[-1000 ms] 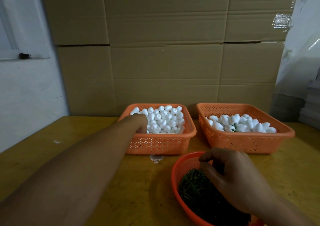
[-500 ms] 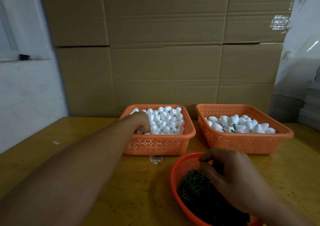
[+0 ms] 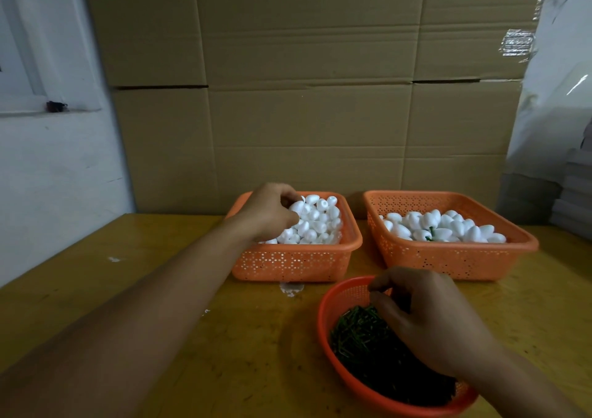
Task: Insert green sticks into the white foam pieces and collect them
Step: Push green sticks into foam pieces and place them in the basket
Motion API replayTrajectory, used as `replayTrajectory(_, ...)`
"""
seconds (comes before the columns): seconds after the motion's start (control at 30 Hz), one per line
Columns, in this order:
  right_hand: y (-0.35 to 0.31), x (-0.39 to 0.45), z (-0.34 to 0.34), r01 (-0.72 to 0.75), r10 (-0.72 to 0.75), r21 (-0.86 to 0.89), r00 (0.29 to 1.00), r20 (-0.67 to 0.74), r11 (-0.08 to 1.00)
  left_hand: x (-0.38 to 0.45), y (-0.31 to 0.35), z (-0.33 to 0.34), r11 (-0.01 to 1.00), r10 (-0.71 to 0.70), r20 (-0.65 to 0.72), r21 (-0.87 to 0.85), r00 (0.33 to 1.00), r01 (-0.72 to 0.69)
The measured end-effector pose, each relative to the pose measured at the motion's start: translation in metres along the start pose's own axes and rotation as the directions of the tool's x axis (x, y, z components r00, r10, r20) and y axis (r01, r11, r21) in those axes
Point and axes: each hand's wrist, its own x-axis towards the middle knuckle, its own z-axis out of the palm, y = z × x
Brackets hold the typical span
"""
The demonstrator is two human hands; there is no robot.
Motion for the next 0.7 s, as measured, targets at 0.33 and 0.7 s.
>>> replayTrajectory(0.33,0.002,0.002,-0.001,-0.001,0.011,-0.073,0.991,0.133,0.997,-0.096,0.025,0.033,0.879,0.318,0.049,-0.390,0.947,-0.275)
replayTrajectory(0.7,-0.007,-0.002,-0.006,0.006,0.097,-0.280,0.931,0.352,0.960,-0.125,0.011,0.054,0.819,0.338,0.117,-0.526,0.934,-0.230)
